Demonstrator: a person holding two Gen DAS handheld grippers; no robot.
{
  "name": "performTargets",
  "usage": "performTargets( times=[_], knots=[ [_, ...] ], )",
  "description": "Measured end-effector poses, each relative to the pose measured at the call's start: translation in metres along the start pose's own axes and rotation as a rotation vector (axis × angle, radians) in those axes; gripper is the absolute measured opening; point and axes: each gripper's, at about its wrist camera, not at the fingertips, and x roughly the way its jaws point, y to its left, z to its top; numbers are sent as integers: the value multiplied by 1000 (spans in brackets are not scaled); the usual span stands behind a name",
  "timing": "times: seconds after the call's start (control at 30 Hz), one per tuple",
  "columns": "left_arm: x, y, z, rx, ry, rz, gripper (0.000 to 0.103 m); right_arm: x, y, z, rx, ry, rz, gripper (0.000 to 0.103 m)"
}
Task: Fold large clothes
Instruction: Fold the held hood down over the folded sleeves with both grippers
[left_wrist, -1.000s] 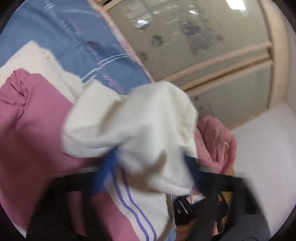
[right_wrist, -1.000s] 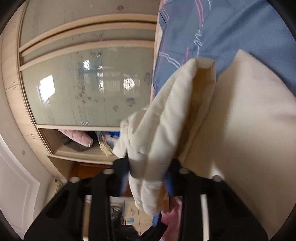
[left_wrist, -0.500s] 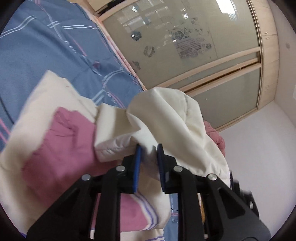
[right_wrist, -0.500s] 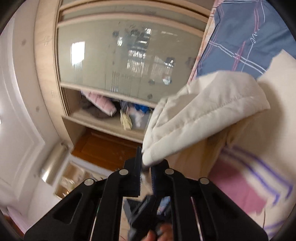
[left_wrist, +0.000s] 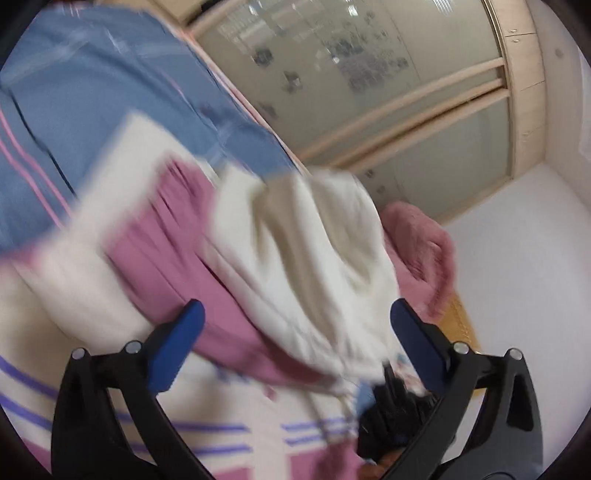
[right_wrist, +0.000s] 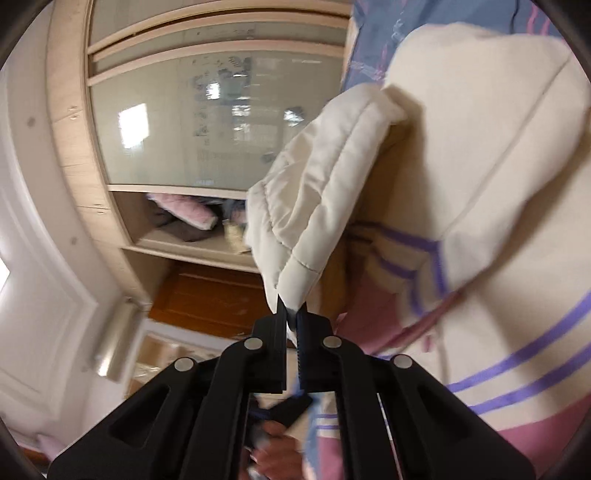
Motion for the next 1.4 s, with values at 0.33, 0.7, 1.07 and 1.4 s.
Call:
performTargets(
  times=[0.33, 0.7, 1.07, 1.4],
  knots=[
    [55, 9, -36, -266, 12, -218, 101, -5, 12, 6, 8, 43, 149, 4],
    [55, -6, -11, -191, -134, -272, 9, -13, 7, 18, 19, 30, 150, 0],
    [-7, -4, -27, -21, -35, -67, 8, -8, -53, -18, 296, 76, 37, 101],
    [-15, 52, -51, -138, 28, -63, 10, 26, -53, -20, 233, 135, 46, 25]
  ],
)
